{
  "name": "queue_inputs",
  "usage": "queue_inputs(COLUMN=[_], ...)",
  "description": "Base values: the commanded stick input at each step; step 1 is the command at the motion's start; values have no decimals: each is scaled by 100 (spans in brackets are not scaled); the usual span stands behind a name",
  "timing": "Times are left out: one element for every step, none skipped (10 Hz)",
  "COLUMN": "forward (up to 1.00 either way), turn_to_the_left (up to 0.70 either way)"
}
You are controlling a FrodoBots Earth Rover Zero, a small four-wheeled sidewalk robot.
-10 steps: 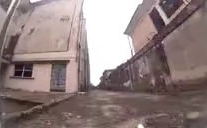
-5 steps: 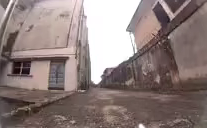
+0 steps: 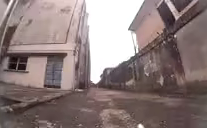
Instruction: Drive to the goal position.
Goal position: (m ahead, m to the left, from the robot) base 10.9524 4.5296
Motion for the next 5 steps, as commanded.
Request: queue_inputs(forward=[85,85,85,85,85], turn_to_the_left=[0,0,0,0,0])
